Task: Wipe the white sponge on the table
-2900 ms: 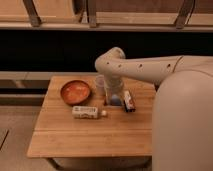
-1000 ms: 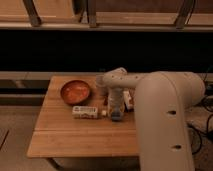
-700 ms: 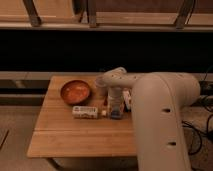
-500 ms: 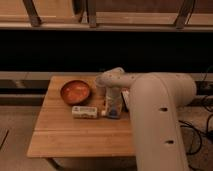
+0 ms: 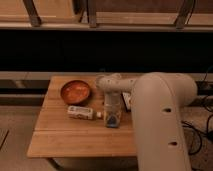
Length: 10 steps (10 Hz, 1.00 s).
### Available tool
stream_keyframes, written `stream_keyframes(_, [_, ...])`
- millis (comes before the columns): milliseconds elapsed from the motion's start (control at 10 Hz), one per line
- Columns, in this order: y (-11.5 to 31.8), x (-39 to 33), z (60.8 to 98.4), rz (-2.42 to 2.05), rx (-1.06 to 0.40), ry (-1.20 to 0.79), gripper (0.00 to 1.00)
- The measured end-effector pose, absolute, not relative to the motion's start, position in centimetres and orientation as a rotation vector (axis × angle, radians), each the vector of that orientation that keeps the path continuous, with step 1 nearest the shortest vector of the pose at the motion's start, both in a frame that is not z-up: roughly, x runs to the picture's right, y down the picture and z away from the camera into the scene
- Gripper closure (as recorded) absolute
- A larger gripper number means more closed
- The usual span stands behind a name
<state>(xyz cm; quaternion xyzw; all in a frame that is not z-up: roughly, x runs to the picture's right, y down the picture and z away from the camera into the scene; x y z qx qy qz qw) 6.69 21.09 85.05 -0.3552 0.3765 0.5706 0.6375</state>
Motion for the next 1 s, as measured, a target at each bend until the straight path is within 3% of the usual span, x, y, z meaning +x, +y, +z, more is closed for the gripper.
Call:
stream_keyframes(200, [21.6, 9.7, 84.6, 1.317, -0.771, 0.932, 1.0])
stream_keyframes(400, [19.5, 10.9, 86.1, 1.325, -0.709, 0.923, 1.0])
stream_keyframes(1000, [15.1, 6.1, 90.2, 1.275, -0.691, 0.774, 1.0])
